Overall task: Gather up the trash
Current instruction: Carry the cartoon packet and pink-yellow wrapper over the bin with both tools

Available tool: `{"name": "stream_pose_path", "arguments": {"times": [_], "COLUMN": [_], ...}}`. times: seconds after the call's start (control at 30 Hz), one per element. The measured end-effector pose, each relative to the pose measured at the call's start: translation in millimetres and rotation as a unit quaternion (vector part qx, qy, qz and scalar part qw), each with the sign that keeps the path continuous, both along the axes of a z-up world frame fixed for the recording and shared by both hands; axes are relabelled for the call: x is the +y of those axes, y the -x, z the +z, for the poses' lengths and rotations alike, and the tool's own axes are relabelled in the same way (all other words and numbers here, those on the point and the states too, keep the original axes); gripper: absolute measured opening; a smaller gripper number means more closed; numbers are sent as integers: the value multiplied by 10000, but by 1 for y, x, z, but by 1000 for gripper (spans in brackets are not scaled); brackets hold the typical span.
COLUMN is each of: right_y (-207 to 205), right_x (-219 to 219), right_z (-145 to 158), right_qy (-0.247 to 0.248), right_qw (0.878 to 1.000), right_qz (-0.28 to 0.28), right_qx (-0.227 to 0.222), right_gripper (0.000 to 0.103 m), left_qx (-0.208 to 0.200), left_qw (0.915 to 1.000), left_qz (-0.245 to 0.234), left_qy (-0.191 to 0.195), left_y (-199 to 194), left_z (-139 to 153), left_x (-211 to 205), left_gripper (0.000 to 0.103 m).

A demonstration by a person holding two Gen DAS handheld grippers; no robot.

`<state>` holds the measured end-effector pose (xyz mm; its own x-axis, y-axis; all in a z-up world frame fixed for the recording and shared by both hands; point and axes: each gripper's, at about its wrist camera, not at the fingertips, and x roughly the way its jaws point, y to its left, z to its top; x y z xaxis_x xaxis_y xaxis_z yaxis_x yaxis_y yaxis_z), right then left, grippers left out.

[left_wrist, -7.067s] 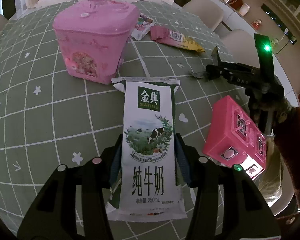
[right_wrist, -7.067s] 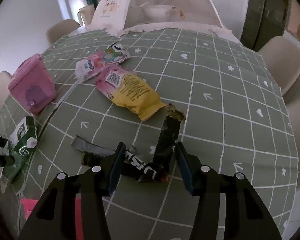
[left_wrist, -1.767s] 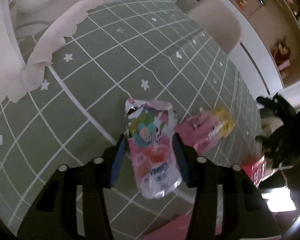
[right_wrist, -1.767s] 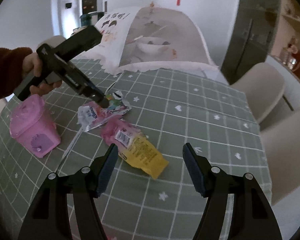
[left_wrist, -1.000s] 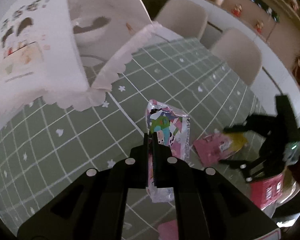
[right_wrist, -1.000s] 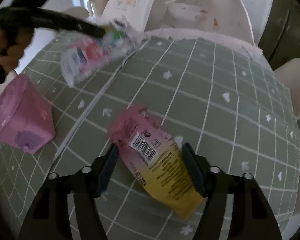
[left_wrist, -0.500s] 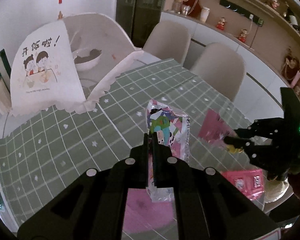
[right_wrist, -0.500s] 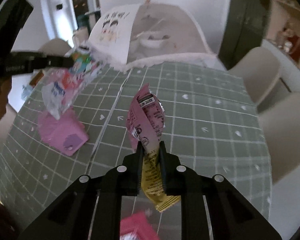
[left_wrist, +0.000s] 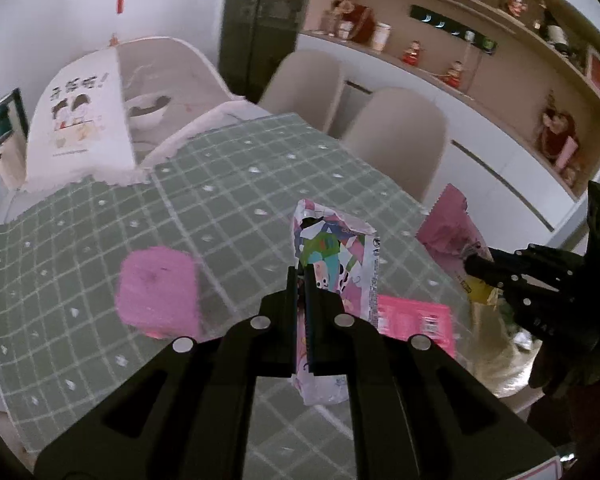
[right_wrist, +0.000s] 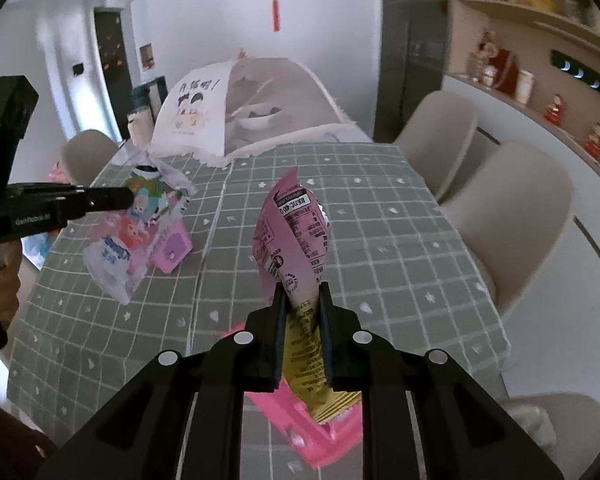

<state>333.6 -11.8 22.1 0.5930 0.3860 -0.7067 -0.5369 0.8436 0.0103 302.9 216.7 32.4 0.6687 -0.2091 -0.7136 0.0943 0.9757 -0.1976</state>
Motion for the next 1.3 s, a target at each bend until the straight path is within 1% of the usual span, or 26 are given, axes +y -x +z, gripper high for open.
{"name": "stream_pose_path", "arguments": {"times": [0.13, 0.2, 0.43, 0.6, 0.73, 0.83, 0.93, 1.03, 1.07, 1.1, 1.13, 1.17, 1.2, 1.3], "right_y": [19, 26, 50, 70, 89, 100, 105, 105, 106, 105, 104, 103, 101, 96], "right_x": [-41, -61, -141, -197, -241, -275, -296, -306, -309, -310, -311, -314, -315, -314], "right_z": [7, 9, 5, -1, -5, -12, -17, -25, -28, -30, -35, -39, -42, -53], "right_qy": [-97, -124, -157, -86, -93, -135, -195, -269, -288, -300, -328, -356, -384, -494], "right_qw": [9993, 9986, 9925, 9853, 9777, 9713, 9672, 9651, 9647, 9646, 9645, 9645, 9646, 9657], "right_qz": [-334, -499, -1193, -1687, -2074, -2361, -2524, -2598, -2613, -2618, -2620, -2618, -2607, -2547], "right_qx": [-96, -138, -196, -275, -300, -255, -224, -172, -152, -134, -93, -59, -19, 97], "right_gripper": [16, 16, 16, 16, 16, 16, 16, 16, 16, 16, 16, 16, 16, 16], "left_qx": [-96, -112, 48, 277, 453, 611, 766, 948, 1024, 1095, 1133, 1135, 1119, 1053], "left_qw": [9996, 9988, 9930, 9845, 9747, 9690, 9640, 9609, 9600, 9582, 9570, 9575, 9588, 9670], "left_qz": [-268, -473, -1134, -1635, -2049, -2224, -2353, -2391, -2394, -2436, -2472, -2470, -2439, -2177], "left_qy": [-27, 29, 320, 572, 765, 885, 968, 1027, 1032, 1029, 1012, 966, 934, 800], "left_y": [5, 5, 0, -6, -10, -15, -21, -28, -30, -32, -33, -33, -33, -34], "left_z": [3, 3, -10, -24, -36, -47, -64, -82, -87, -91, -94, -96, -96, -93], "left_x": [-40, -64, -143, -210, -266, -299, -335, -360, -366, -370, -373, -375, -374, -365], "left_gripper": [3, 3, 3, 3, 3, 3, 3, 4, 8, 16, 20, 29, 32, 35]}}
